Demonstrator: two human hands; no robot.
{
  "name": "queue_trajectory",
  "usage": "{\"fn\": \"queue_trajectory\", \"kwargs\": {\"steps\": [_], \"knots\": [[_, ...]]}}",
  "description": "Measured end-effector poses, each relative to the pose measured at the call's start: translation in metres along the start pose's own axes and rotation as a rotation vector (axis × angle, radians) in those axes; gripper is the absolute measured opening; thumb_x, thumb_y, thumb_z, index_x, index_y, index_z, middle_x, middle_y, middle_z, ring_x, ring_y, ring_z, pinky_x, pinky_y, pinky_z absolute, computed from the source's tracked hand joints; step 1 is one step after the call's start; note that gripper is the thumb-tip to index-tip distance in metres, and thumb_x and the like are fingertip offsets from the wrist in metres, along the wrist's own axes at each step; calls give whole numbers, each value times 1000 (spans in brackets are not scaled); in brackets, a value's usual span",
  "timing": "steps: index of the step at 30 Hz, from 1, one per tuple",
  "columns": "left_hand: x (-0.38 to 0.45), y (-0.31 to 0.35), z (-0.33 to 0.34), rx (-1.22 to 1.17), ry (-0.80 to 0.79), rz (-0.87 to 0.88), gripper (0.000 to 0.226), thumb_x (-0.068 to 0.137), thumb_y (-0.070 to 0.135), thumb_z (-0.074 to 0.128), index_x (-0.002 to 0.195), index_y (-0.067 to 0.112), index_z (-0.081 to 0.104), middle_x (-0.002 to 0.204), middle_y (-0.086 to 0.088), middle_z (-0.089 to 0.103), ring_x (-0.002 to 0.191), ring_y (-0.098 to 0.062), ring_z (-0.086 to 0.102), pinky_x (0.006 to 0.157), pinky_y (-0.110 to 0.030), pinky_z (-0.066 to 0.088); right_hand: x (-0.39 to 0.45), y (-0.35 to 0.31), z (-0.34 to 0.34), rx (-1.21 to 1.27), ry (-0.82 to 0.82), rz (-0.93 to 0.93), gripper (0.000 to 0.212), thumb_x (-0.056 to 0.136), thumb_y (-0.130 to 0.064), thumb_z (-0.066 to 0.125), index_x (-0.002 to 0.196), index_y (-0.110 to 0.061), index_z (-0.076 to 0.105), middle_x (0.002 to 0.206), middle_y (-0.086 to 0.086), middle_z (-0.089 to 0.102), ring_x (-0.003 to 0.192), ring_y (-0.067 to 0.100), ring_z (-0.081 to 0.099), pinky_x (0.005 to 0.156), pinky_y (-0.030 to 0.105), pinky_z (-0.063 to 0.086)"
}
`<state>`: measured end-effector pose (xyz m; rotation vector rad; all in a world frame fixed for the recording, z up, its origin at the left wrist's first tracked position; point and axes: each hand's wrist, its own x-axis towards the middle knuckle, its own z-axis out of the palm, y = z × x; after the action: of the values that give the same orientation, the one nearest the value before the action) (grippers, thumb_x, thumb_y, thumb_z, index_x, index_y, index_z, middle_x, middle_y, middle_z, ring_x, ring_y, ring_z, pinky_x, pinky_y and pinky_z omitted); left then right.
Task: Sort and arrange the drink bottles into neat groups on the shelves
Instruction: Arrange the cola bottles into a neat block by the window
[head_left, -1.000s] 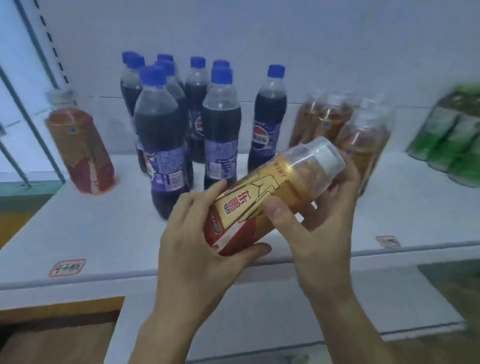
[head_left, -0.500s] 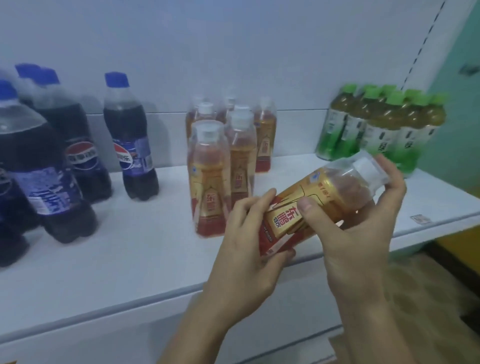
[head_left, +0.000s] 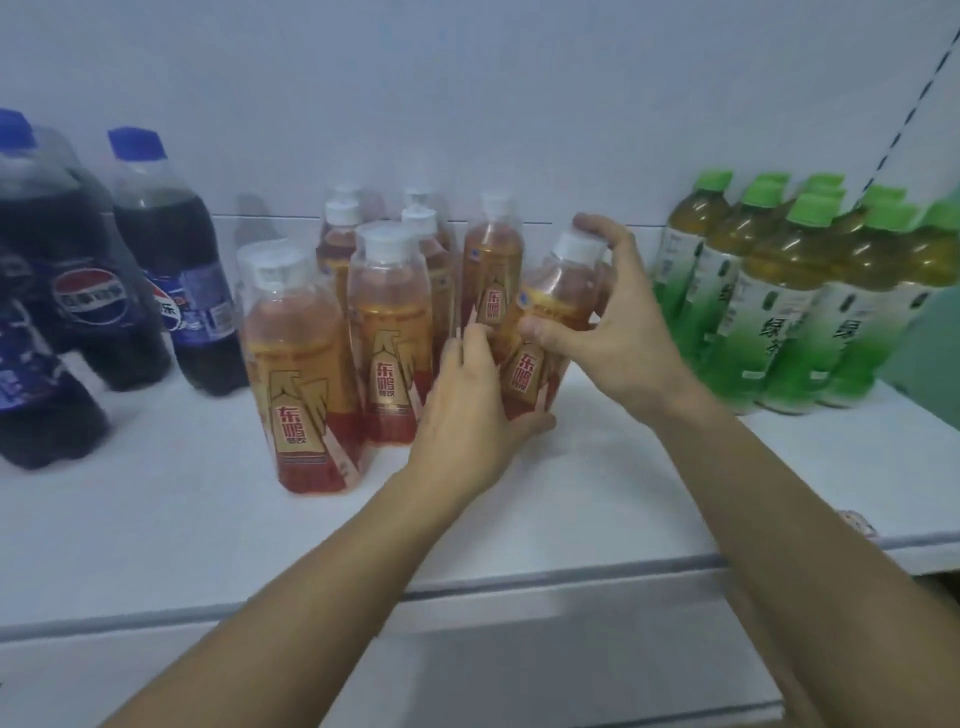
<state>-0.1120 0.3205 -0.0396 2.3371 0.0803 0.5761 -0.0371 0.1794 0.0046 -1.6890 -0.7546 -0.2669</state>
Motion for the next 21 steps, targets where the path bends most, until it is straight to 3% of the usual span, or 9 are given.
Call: {"fn": "queue_trajectory", "kwargs": {"steps": [3,5,8,10,12,14,16,21], "knots": [[16,-5,4,62,2,-55,71,84,24,80,141,14,37,135,-8,51,123,-33,56,98,-51,50,32,10,1,-66,-114,-37,92,70,-6,88,146,-23,40,109,-4,63,100,12,69,86,36,60],[15,-7,11,113,-14,-56,75,91,21,70,152,13,28,145,-10,48,130,-34,53,103,-51,48,43,21,-1,-56,-183,-51,94,72,-4,87,149,-25,39,116,-4,63,108,19,69,94,47,58],[5,-13,19,132,-106,-54,86,92,22,63,161,16,13,152,-9,44,135,-32,48,106,-49,46,47,40,-3,20,-208,-49,102,79,-1,85,158,-29,26,131,10,61,122,20,63,94,38,57],[5,-18,19,112,-144,-59,82,90,23,63,160,19,19,149,-6,48,136,-27,48,110,-46,45,44,53,-3,3,-225,-22,112,78,-5,87,159,-36,17,141,7,57,128,15,58,88,31,58],[7,-19,17,83,-140,-61,75,90,21,62,157,19,28,146,-3,51,136,-23,48,112,-42,43,41,59,-3,-53,-263,14,119,73,-13,92,158,-41,14,143,-3,53,121,3,58,80,23,59],[7,-18,15,76,-149,-72,73,90,21,62,156,19,31,145,-3,52,135,-23,49,111,-42,43,38,64,-6,-120,-269,28,112,68,-19,95,152,-41,24,129,-17,56,106,-5,60,74,18,57],[6,-16,16,95,-174,-89,75,91,25,63,157,19,28,144,-4,51,133,-25,50,109,-43,45,38,68,-7,-146,-274,41,100,67,-21,96,144,-41,35,117,-18,58,98,-6,62,71,18,56],[5,-13,17,116,-179,-96,68,91,29,59,153,16,32,140,-4,53,128,-27,53,104,-45,48,37,74,10,-114,-168,33,88,70,-17,94,141,-35,45,119,-11,65,101,3,68,80,16,55]]}}
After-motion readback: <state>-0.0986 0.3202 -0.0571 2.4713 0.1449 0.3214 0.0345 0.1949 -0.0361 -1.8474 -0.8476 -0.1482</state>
